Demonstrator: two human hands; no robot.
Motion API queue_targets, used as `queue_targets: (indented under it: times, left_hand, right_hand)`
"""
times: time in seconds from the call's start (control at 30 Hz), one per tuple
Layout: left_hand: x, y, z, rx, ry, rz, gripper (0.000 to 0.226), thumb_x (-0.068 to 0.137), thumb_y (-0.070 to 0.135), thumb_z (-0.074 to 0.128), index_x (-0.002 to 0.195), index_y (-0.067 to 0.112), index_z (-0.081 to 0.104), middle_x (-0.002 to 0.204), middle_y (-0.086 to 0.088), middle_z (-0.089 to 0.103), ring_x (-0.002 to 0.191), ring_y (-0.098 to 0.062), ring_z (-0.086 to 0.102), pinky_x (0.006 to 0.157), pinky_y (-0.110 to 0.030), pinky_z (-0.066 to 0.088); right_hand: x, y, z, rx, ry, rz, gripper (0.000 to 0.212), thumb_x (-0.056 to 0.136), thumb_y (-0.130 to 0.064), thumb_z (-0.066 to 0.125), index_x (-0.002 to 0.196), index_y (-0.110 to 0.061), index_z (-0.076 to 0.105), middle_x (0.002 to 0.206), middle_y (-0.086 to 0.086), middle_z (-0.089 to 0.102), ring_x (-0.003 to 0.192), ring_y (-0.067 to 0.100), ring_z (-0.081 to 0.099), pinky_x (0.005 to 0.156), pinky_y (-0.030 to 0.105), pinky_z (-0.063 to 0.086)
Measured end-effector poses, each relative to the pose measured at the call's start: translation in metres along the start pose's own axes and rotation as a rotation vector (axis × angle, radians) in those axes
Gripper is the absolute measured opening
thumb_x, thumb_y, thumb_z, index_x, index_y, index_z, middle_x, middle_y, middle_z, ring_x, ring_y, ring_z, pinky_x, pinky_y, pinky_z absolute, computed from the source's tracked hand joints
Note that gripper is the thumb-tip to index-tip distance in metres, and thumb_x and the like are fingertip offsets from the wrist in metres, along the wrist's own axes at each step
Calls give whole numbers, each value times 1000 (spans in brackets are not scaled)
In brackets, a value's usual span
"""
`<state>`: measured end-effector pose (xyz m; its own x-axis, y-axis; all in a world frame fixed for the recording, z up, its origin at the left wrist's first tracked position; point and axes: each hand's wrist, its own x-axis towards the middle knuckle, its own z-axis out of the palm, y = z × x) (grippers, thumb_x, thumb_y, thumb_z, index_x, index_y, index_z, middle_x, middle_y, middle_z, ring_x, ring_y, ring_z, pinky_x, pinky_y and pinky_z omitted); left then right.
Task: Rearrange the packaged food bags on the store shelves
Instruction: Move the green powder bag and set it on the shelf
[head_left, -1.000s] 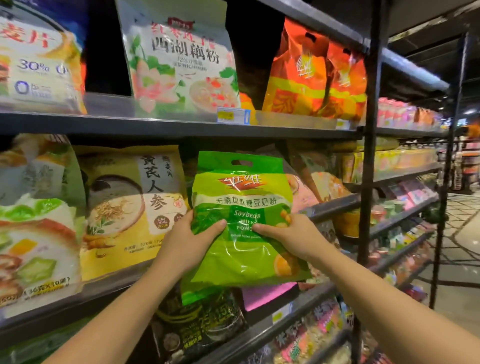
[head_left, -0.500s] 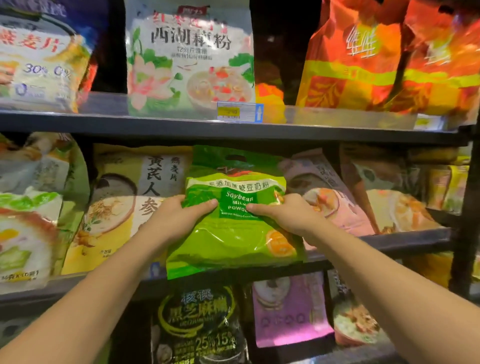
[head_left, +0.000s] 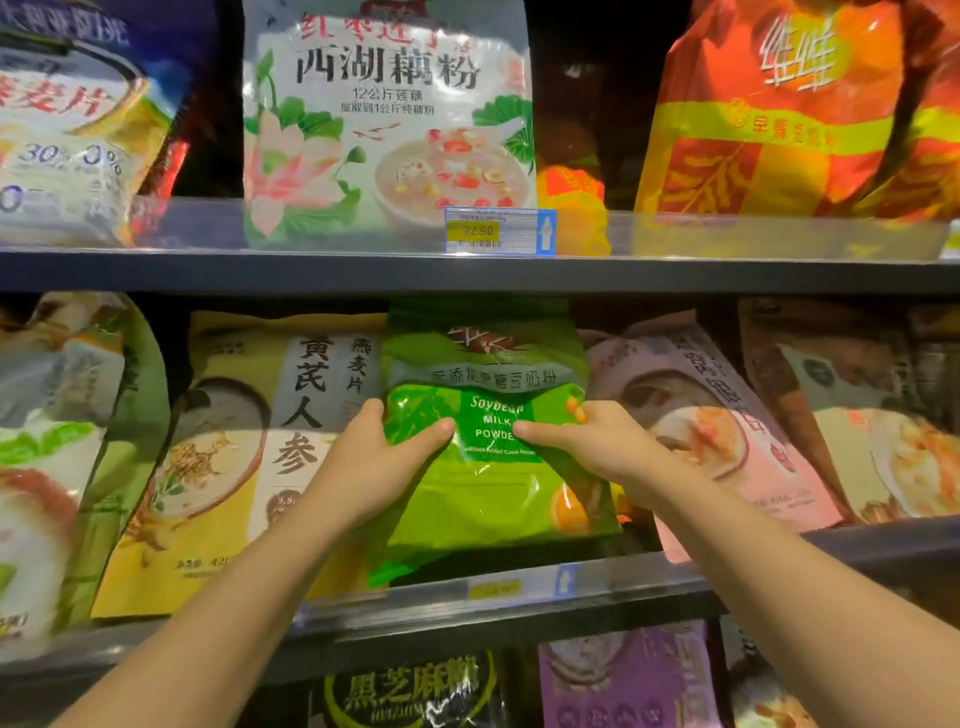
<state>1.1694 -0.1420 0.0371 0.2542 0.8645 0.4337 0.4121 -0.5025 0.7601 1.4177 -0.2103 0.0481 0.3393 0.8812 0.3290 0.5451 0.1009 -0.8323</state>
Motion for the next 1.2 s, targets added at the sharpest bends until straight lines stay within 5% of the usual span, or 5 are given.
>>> queue_targets:
  times: [0.27, 0.3, 0.43, 0.77, 1.2]
  left_hand:
    - [-14, -6, 23, 27, -104, -3, 73, 78, 55, 66, 137, 22, 39, 115, 1, 65, 95, -23, 69, 86, -53, 58]
    - [-15, -5, 26, 30, -127, -15, 81, 76, 54, 63, 144, 21, 34, 122, -3, 64, 100, -25, 68, 88, -54, 58]
    - [-16, -4, 35, 52, -138, -79, 73, 78, 45, 65, 141, 22, 36, 134, -9, 59, 108, -24, 66, 93, -55, 56]
    - [5, 1, 61, 269, -87, -304, 63, 98, 18, 63, 148, 7, 27, 94, -3, 53, 69, -12, 55, 53, -25, 42]
    - [-7, -4, 72, 417, 142, -80, 53, 91, 18, 75, 131, 9, 42, 114, -1, 47, 104, -20, 51, 81, -30, 40]
  right_hand:
    - [9, 50, 13, 120, 35, -49, 73, 77, -43, 91, 110, 15, 59, 90, -1, 45, 66, 9, 47, 55, 23, 36]
    - [10, 56, 13, 137, 29, -56, 78, 77, -42, 91, 115, 17, 57, 133, 10, 38, 72, 14, 56, 62, 26, 44]
    - [15, 67, 17, 190, 17, -44, 61, 80, -31, 91, 121, 6, 64, 131, 34, 61, 120, 50, 62, 104, 63, 50]
    - [23, 74, 20, 93, -181, -31, 63, 91, -24, 82, 142, -7, 49, 122, -6, 47, 106, 11, 51, 88, 26, 41]
    - [14, 64, 18, 74, -68, 1, 50, 84, -25, 89, 109, -20, 45, 110, -15, 54, 90, 4, 58, 83, 30, 50]
